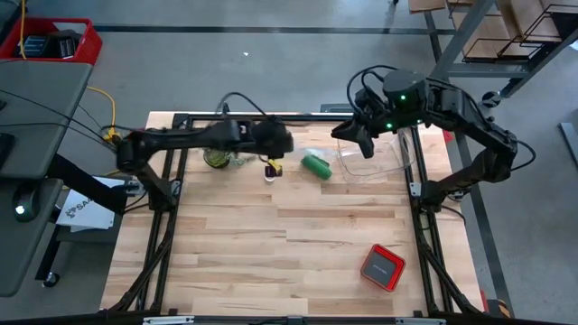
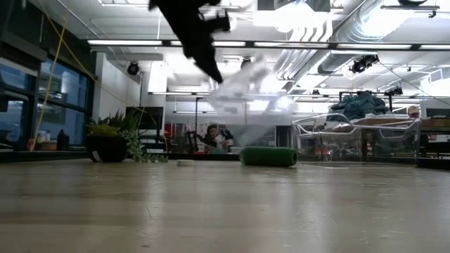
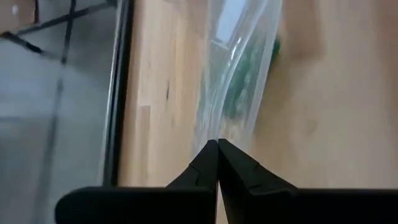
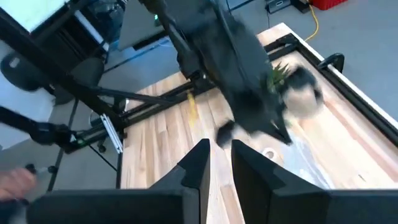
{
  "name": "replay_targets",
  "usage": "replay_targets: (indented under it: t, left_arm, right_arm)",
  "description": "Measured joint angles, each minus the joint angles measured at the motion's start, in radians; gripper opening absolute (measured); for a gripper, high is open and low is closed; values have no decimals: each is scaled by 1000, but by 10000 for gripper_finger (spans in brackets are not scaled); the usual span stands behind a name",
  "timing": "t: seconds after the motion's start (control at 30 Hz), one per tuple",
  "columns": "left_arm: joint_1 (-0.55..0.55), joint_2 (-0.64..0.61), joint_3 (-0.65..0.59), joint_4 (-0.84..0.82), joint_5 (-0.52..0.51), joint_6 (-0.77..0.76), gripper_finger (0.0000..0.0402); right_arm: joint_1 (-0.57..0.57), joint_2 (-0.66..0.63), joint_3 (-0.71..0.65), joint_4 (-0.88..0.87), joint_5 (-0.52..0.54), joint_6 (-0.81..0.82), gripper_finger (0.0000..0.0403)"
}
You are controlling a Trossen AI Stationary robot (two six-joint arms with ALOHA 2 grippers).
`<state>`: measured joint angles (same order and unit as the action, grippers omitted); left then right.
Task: Roll bandage
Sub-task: Open the transparent zip bag
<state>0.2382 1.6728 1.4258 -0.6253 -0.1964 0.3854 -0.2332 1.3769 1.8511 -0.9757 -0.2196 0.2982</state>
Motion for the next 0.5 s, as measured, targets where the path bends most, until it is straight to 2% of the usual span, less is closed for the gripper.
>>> replay_targets:
  t: [0.13, 0.27, 0.33, 0.5]
  left_arm:
    - [1, -97, 7, -6, 124, -245, 0]
    - [-4, -130, 60, -40, 158, -468, 0]
    - [-4, -120, 95, -58, 196, -574, 0]
    - [-3, -85, 179, -70, 381, -795, 0]
  right_arm:
    - [20, 19, 0, -55, -17, -68, 63]
    - [58, 58, 0, -56, -13, -191, 96]
    - [75, 80, 0, -65, 15, -261, 120]
    - [111, 133, -1, -94, 127, -495, 176]
